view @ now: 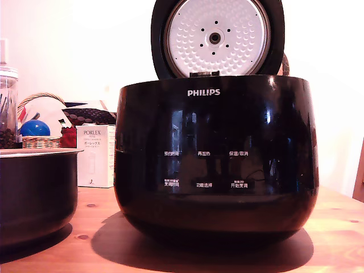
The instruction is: Pick up the metallic pot next to the rice cooker
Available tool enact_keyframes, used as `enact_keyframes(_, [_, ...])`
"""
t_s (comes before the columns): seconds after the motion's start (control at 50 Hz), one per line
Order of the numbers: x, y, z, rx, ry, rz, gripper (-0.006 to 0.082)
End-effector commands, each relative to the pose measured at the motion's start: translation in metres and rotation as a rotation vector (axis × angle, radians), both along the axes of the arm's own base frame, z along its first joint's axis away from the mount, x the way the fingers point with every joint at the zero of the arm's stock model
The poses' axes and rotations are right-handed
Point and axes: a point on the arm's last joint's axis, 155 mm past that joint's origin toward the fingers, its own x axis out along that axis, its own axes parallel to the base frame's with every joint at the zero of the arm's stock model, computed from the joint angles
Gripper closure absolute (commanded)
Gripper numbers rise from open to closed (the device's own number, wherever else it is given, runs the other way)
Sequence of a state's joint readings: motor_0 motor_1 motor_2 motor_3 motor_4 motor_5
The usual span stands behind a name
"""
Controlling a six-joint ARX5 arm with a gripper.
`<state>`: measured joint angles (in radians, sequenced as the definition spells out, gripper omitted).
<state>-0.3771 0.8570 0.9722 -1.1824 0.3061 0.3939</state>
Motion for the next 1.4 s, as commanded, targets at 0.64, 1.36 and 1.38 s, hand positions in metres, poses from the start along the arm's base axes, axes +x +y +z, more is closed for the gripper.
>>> enact_keyframes(0.64, [0.016,0.010,-0.063,0.215,0.205,-0.096,0.0314])
enact_keyframes(1.36, [0.043,-0.007,-0.121,0.353,0.278,-0.192,0.0340])
enact_keyframes(1.38, [0.043,-0.007,-0.122,0.354,0.280,-0.192,0.0340])
